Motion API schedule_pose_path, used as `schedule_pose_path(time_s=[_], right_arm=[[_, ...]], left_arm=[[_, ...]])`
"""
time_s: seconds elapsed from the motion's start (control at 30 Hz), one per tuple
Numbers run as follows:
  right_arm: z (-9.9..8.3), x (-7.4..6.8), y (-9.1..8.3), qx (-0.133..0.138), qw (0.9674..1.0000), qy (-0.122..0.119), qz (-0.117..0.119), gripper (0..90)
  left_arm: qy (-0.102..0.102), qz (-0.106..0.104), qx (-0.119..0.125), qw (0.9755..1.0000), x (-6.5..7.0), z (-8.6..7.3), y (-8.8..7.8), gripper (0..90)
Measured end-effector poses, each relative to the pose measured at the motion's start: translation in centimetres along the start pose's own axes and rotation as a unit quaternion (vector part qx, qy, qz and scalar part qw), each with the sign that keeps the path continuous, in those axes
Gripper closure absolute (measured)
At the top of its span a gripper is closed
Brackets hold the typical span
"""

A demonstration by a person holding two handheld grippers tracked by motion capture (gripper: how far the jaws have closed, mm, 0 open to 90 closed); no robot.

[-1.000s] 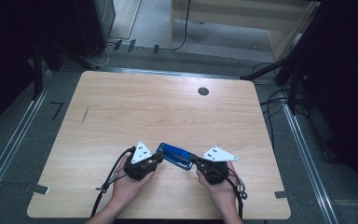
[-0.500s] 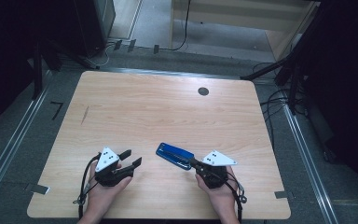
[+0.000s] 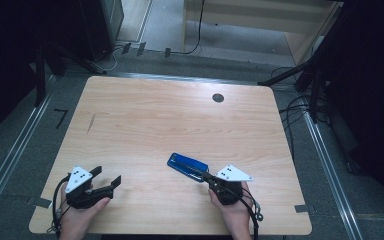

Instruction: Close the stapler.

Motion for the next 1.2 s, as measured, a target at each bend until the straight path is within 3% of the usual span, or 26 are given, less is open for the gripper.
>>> schedule_pose_path(time_s=[0.2, 0.23, 0.37, 0.63, 0.8, 1.2], right_arm=[[-0.2, -0.1, 0.5, 0.003, 1.0, 0.005, -0.008, 90.0], [-0.2, -0.1, 0.5, 0.004, 0.9999, 0.005, -0.009, 90.0], [-0.2, 0.0, 0.7, 0.006, 0.9999, 0.002, -0.011, 90.0], [-0.5, 0.2, 0.9, 0.001, 0.9997, -0.001, -0.025, 90.0], [-0.6, 0.6, 1.0, 0.005, 0.9995, 0.008, -0.029, 90.0], [-0.2, 1.7, 1.5, 0.013, 0.999, 0.019, -0.039, 90.0]], left_arm=[[-0.021, 0.039, 0.004, 0.999, -2.9, -0.4, -1.0, 6.8], [-0.033, 0.038, 0.009, 0.9987, -3.3, -0.4, -1.1, 5.6], [-0.036, 0.019, 0.018, 0.999, -4.3, -0.4, -1.1, 0.0], [-0.026, 0.018, 0.01, 0.9995, -4.1, -0.6, -0.5, 0.0], [-0.032, 0.017, 0.007, 0.9993, -4.3, -0.6, -0.4, 0.0], [-0.024, 0.014, 0.002, 0.9996, -4.0, -0.7, -0.2, 0.0]])
Point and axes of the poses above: each handheld gripper's, and its own axes: y roughly forward along the jaws, z roughly out of its top, x roughly to its right, the point moved 4 cm from there along y, roughly forward along the jaws, and after that the axes turned 14 degrees about z, right-handed, at the moved point
